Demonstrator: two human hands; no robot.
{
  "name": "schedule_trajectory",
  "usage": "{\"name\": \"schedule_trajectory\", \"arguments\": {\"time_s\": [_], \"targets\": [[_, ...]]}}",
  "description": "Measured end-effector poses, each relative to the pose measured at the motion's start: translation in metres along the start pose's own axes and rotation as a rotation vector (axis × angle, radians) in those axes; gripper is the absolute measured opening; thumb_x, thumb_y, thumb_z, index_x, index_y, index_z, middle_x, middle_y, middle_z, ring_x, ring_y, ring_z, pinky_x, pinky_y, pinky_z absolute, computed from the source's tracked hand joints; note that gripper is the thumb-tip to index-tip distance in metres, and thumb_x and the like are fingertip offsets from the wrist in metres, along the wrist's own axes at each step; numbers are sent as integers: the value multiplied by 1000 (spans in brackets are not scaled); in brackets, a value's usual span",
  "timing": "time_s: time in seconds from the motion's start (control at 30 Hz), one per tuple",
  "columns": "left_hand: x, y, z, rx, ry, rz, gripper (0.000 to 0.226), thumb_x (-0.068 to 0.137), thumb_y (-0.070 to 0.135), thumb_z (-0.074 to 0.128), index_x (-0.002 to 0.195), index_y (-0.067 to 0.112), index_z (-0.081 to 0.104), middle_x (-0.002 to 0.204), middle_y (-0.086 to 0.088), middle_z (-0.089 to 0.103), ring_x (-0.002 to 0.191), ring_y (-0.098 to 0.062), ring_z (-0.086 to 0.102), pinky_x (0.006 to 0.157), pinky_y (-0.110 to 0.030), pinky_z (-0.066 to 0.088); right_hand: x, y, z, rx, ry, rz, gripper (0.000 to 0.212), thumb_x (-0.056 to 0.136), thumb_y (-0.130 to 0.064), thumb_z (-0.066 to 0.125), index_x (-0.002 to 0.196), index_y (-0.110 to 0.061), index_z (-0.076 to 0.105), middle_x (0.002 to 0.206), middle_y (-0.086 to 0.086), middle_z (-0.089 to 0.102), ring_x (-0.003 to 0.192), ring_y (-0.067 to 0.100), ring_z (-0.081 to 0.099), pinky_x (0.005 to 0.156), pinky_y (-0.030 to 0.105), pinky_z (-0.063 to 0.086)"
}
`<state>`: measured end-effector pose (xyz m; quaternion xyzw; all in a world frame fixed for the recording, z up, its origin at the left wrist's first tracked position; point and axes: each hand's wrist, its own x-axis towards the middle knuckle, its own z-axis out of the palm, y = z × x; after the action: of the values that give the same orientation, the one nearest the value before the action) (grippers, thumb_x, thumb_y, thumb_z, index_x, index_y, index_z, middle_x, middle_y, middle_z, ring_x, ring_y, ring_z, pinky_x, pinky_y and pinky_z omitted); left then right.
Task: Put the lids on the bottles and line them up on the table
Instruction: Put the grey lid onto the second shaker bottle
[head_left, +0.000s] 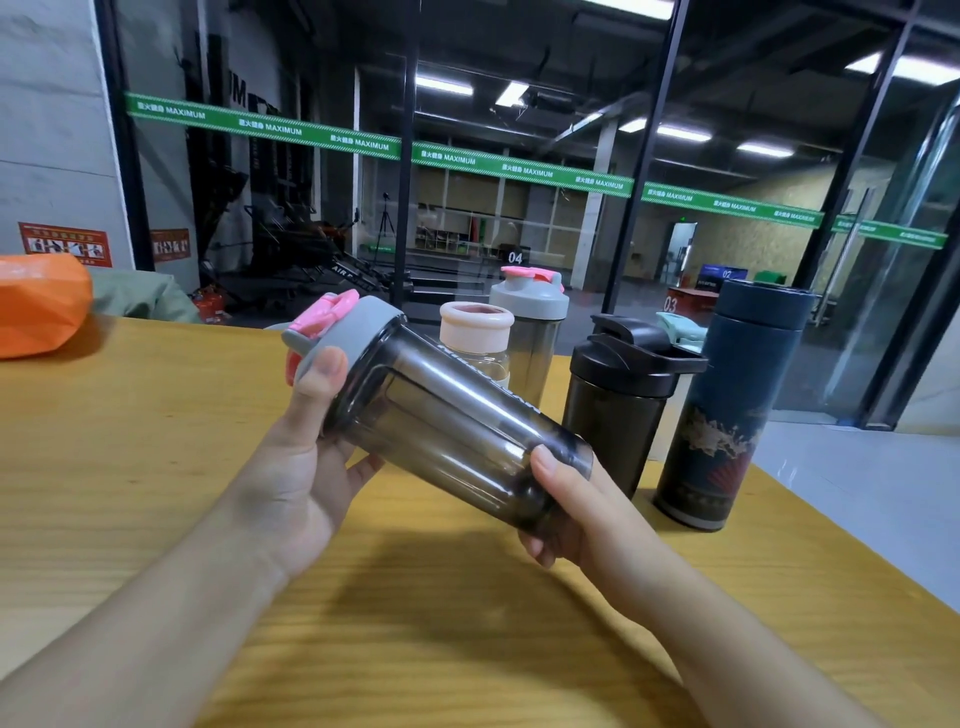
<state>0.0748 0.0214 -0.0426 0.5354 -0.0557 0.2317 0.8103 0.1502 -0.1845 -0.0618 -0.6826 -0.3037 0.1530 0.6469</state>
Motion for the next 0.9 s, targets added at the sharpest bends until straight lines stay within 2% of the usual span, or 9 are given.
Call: {"name": "schedule_trajectory", "arguments": {"time_s": [0.2,0.3,0.4,0.47,0.57,0.67,0.73,0.83,0.9], "targets": [[0,6,5,44,-30,117,81,40,72,78,113,39,65,122,-1,66,109,-17,62,101,-51,40,0,-3,-1,155,-78,6,99,48,-66,81,127,-19,48,89,8,55,54,16,46,50,23,42],[1,6,4,51,-79,121,87,40,71,79,118,36,62,124,-2,65,109,-18,63,101,-53,42,4,-1,3,272,-30,-9,104,49,-61,84,131,-10,45,97,10,53,49,12,41,47,22,37],[0,0,5,93,-134,95,106,43,64,83,135,25,49,132,-7,60,120,-24,58,102,-56,40,3,-6,3,369,-10,37,80,72,-59,69,128,-5,50,86,7,54,50,11,42,47,21,34],[-3,-6,8,136,-154,90,106,46,58,86,136,19,45,131,-10,60,121,-29,57,102,-59,39,0,-11,2,382,-11,117,65,74,-61,52,117,-12,59,79,2,60,50,13,47,47,20,37],[-10,-14,15,240,-150,126,105,49,60,83,133,11,45,125,-10,64,118,-29,58,99,-61,42,0,-10,6,305,14,171,67,67,-66,44,112,-20,61,87,1,70,52,16,58,48,20,45],[-16,-19,20,272,-109,181,105,52,64,80,131,5,43,121,-11,66,116,-30,60,97,-61,44,3,-3,10,182,55,217,76,60,-72,44,112,-18,60,103,12,70,59,20,65,51,23,49],[-17,-21,22,289,-85,224,101,55,62,79,132,9,42,119,-5,67,115,-26,61,96,-55,48,1,-2,11,46,94,185,75,63,-73,47,112,-17,61,100,16,72,67,21,69,55,25,52],[-17,-22,24,293,-50,291,96,53,60,81,130,21,41,117,10,68,111,-9,62,88,-28,52,-4,1,10,-252,170,36,54,86,-49,57,134,-27,47,119,-4,64,92,8,67,82,30,54],[-19,-24,25,294,-30,305,90,50,58,83,125,29,43,114,14,68,111,-7,61,83,-18,51,-7,3,12,-307,160,-33,69,84,-40,67,142,-35,31,131,-14,53,107,1,61,95,27,50]]}}
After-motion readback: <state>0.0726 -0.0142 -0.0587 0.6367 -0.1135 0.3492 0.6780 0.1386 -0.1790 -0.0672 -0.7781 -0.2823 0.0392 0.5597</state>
